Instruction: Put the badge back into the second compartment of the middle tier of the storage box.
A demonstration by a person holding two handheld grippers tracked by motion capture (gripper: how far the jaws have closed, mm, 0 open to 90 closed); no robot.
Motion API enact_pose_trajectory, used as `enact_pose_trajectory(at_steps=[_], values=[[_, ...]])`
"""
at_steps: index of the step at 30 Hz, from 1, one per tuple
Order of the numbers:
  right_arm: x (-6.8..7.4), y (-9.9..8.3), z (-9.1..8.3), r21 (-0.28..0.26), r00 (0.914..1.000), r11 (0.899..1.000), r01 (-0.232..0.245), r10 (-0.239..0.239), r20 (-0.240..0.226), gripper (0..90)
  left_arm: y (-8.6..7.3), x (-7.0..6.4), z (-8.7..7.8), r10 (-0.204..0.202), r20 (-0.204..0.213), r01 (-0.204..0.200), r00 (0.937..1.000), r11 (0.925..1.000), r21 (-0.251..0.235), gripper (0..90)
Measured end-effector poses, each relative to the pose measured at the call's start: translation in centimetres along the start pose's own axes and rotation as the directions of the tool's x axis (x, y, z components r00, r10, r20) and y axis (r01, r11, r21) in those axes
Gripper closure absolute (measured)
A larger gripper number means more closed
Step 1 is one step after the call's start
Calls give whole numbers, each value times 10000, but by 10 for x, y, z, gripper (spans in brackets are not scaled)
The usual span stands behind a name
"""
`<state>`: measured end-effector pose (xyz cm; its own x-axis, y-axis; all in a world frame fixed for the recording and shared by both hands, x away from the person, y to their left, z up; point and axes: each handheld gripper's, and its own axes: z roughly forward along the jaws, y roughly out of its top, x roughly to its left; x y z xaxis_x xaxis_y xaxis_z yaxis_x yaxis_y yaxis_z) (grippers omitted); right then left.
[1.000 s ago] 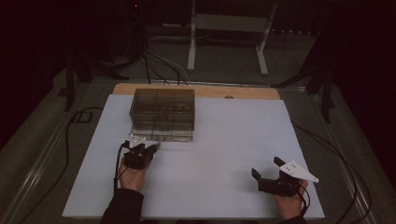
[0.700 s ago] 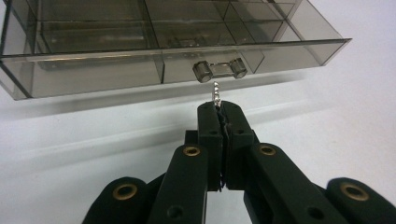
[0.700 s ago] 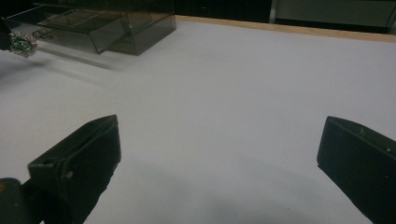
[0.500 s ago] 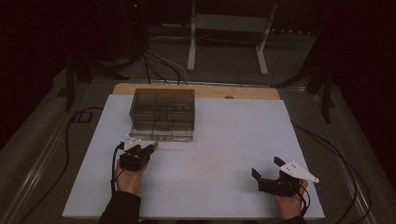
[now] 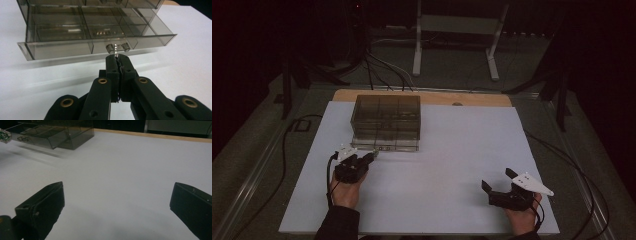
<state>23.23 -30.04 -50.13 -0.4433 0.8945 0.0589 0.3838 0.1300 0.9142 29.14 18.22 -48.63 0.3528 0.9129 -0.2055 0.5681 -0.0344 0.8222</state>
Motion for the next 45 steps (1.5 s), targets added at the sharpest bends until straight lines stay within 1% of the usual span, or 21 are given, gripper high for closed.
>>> enact_pose_trajectory(at_steps=[9, 20, 34, 41, 45], values=[[0, 0, 0, -2, 10000, 10000, -1, 1, -13, 0, 5, -1, -7, 142, 134, -138, 9998, 9996, -241, 895], [0, 0, 0, -6, 10000, 10000, -4, 4, -25, 0, 15, -4, -10, 281, 101, -277, 9996, 9988, -393, 895], [0, 0, 0, 6, 10000, 10000, -1, 1, -30, 0, 28, -8, -6, 458, 108, -452, 9989, 9975, -552, 895], [0, 0, 0, 5, 10000, 10000, -20, 20, -20, 0, 35, -7, -1, 438, 83, -432, 9990, 9973, -592, 895], [0, 0, 0, 6, 10000, 10000, -27, 27, -27, 0, 36, -7, 0, 421, 90, -415, 9991, 9974, -593, 895]])
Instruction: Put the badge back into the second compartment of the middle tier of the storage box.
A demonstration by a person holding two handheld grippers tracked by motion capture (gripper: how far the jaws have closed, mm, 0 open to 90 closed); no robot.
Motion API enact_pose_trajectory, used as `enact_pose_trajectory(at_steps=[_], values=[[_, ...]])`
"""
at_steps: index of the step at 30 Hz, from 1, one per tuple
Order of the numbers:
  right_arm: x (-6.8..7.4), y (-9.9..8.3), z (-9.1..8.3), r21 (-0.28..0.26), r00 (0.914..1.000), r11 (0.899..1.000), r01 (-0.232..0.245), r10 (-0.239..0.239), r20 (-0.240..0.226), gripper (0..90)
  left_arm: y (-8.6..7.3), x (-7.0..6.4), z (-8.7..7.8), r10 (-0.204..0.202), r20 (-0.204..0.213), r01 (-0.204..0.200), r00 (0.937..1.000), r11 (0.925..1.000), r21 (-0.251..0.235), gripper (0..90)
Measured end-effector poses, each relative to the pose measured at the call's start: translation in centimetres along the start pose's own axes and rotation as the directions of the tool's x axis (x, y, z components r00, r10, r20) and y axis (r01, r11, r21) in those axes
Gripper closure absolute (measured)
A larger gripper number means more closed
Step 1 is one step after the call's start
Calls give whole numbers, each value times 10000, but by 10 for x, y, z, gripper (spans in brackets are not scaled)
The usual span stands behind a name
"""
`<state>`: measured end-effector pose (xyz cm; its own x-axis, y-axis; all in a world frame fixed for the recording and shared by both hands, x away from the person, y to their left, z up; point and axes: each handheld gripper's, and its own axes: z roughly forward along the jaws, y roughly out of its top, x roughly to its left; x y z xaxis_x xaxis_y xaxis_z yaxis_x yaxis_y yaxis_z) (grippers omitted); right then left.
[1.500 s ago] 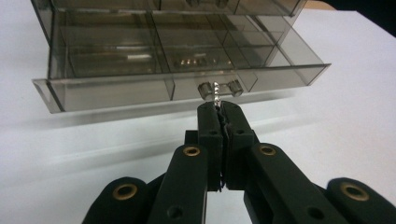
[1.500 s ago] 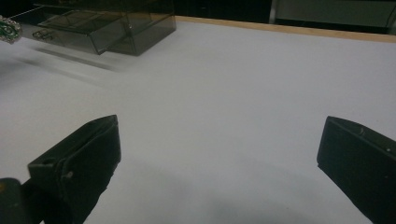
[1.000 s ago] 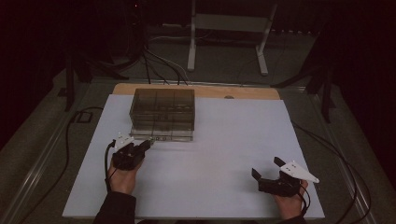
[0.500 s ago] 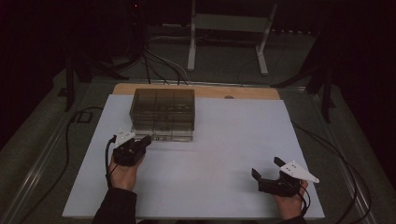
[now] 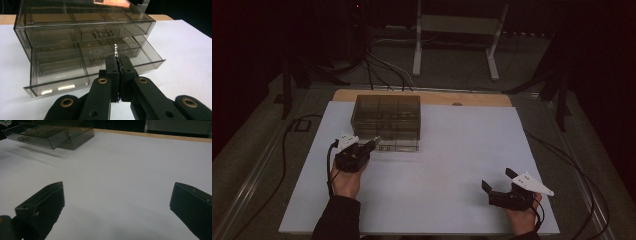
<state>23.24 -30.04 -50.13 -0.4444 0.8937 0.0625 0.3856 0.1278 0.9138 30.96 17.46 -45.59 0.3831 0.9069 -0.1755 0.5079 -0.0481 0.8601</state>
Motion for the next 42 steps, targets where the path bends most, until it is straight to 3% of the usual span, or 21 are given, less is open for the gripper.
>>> enact_pose_trajectory(at_steps=[21, 42], values=[[0, 0, 0, 1, 10000, 10000, -6, 6, -12, 0, 6, 0, 15, 150, 91, -149, 9998, 9997, -175, 895], [0, 0, 0, -12, 10000, 10000, 18, -18, -23, 0, 7, 3, 27, 164, -43, -164, 9999, 9999, -1, 895]])
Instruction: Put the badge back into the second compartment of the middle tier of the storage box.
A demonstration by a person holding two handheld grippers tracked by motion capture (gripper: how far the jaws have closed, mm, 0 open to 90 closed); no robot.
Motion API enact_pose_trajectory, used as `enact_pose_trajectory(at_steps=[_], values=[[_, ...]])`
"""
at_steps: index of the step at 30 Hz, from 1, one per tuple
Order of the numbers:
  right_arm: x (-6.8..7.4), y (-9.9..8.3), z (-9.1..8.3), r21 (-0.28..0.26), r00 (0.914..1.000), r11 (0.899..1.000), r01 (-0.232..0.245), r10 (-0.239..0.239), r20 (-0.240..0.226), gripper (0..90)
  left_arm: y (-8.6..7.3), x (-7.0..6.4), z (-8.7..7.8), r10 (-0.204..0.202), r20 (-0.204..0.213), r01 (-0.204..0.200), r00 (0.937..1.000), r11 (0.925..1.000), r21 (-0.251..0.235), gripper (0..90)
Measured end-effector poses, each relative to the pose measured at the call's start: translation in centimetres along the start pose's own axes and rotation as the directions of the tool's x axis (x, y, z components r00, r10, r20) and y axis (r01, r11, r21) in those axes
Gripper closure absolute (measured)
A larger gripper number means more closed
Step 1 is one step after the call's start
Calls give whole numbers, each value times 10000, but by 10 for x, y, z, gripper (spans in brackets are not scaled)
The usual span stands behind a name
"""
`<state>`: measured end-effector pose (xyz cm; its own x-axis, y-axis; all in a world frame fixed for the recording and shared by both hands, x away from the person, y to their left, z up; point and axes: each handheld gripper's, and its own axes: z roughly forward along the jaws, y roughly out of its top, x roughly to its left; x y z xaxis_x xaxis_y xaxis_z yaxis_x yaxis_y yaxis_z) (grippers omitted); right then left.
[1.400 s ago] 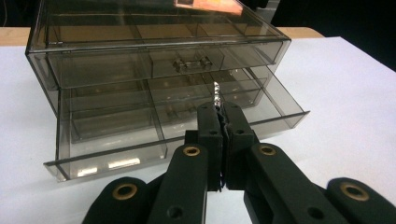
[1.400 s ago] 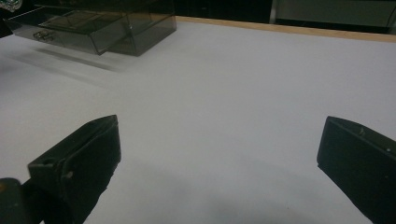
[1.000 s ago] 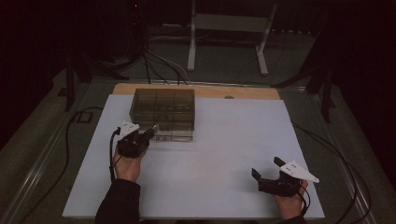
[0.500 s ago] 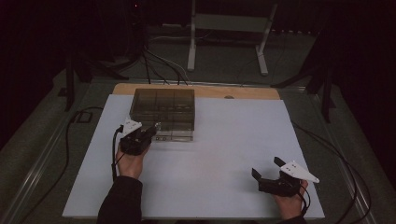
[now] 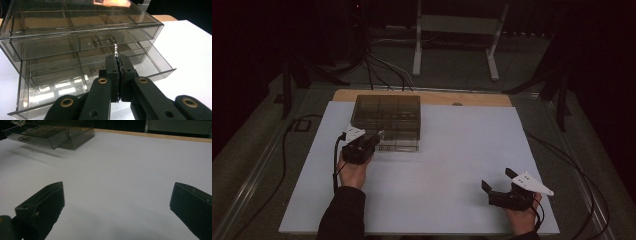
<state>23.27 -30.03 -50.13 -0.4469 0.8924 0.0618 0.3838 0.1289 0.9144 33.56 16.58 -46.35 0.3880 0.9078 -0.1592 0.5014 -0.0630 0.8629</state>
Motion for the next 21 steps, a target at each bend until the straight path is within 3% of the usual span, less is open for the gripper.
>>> enact_pose_trajectory(at_steps=[21], values=[[0, 0, 0, 4, 10000, 10000, 14, -14, -20, 0, -2, 7, 10, -234, -88, 237, 9997, 9993, 273, 895]])
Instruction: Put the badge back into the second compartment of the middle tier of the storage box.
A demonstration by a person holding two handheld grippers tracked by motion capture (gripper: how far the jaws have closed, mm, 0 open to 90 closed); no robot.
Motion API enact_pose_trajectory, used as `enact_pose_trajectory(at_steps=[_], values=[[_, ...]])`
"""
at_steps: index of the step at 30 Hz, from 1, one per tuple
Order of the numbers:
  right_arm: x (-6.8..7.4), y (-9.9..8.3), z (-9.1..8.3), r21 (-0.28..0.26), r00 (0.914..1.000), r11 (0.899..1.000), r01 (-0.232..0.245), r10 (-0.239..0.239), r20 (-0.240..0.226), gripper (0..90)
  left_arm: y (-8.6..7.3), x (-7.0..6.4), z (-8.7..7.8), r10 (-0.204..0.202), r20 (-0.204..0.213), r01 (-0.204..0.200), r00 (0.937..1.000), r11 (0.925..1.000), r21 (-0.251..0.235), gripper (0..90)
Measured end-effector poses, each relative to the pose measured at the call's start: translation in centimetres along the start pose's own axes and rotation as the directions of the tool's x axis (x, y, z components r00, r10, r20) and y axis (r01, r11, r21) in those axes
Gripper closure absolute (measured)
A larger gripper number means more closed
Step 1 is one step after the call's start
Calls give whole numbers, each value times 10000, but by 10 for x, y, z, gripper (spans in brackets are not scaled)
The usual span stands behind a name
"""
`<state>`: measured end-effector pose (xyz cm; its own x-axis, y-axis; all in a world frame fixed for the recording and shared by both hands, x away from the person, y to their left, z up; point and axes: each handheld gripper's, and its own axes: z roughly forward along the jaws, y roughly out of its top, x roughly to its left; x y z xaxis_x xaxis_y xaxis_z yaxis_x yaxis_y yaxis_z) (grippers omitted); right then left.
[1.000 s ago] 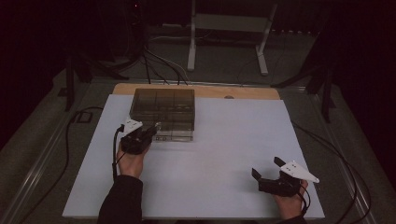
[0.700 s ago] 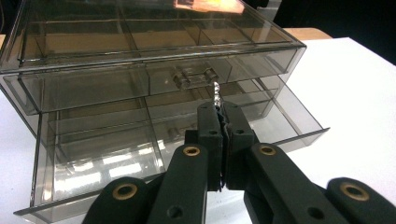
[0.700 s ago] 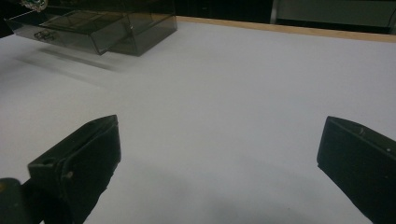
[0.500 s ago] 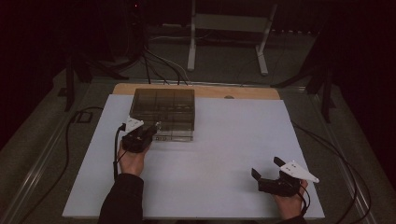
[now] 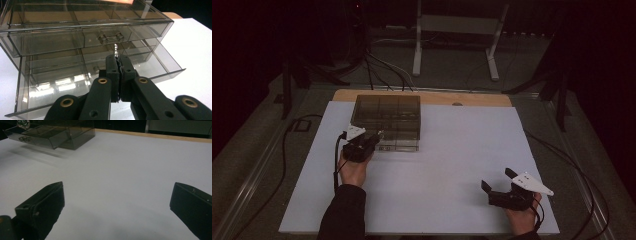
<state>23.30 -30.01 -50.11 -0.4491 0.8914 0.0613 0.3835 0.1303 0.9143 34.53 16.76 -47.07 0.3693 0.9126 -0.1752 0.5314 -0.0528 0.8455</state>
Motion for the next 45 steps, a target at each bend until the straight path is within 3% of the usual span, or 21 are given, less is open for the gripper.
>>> enact_pose_trajectory(at_steps=[22, 45], values=[[0, 0, 1, 47, 10000, 10000, -9, 9, -35, 0, -1, -3, 14, 26, -45, -25, 10000, 9994, 352, 895], [0, 0, 1, 52, 10000, 10000, 11, -11, -26, 0, -2, -11, 28, 5, 235, -25, 9997, 9965, 838, 894]])
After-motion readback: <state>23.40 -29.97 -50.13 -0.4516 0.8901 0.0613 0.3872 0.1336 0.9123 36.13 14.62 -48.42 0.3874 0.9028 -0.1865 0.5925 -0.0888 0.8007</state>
